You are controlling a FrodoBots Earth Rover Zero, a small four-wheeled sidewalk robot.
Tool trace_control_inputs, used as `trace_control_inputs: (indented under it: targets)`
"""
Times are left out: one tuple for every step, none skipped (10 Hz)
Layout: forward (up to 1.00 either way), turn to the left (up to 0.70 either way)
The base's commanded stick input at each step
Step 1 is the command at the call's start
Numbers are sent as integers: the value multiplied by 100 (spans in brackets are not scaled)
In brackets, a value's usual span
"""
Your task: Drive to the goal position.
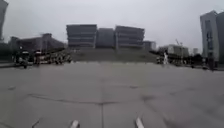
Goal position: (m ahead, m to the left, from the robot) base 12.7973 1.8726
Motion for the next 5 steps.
trace_control_inputs:
  targets:
    - [100,2]
    - [100,2]
    - [100,2]
    - [100,2]
    - [100,-7]
